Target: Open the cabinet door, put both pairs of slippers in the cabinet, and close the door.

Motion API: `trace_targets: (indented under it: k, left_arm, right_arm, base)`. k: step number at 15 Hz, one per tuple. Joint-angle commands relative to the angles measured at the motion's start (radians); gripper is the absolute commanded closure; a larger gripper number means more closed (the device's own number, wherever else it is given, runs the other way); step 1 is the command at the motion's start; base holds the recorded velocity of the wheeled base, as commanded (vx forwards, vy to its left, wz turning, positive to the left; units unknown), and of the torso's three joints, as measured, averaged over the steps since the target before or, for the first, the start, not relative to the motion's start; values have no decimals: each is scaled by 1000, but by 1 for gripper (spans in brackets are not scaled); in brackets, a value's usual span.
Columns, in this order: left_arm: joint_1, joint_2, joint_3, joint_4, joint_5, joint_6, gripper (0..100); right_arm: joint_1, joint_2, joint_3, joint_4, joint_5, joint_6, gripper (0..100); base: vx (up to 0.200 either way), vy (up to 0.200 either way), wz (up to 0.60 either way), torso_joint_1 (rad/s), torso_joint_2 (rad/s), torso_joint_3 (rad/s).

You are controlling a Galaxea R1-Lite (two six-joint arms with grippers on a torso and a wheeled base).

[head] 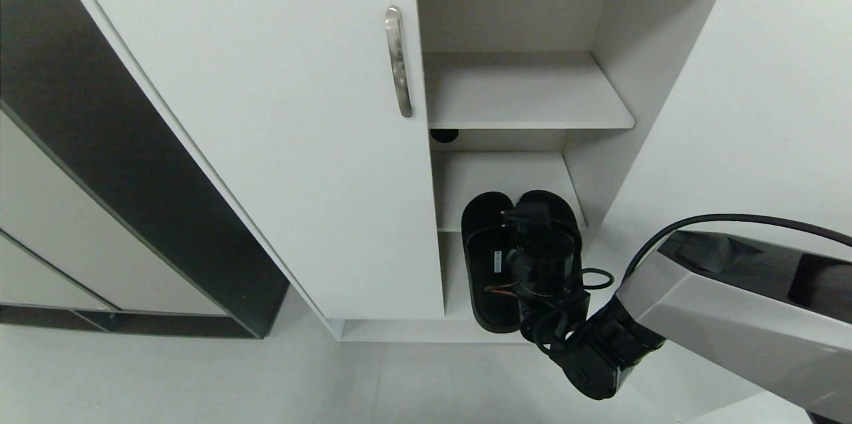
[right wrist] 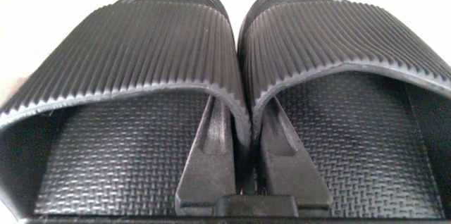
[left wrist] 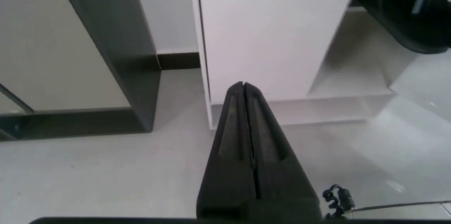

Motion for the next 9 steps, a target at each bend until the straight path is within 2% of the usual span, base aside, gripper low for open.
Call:
trace_targets:
  k: [1,4,9]
  left_arm:
    - [0,1,0,0,0,0,100]
    - [0,1,0,0,0,0,100]
    - [0,1,0,0,0,0,100]
  right_arm:
    - [-2,-1,-1,0,1,0,100]
    - [-17,4,-18,10,14,3,100]
    - [-74,119,-259,141,37,3,100]
  base:
    - [0,0,0,0,0,0]
    - [0,0,0,0,0,0]
    - [0,0,0,0,0,0]
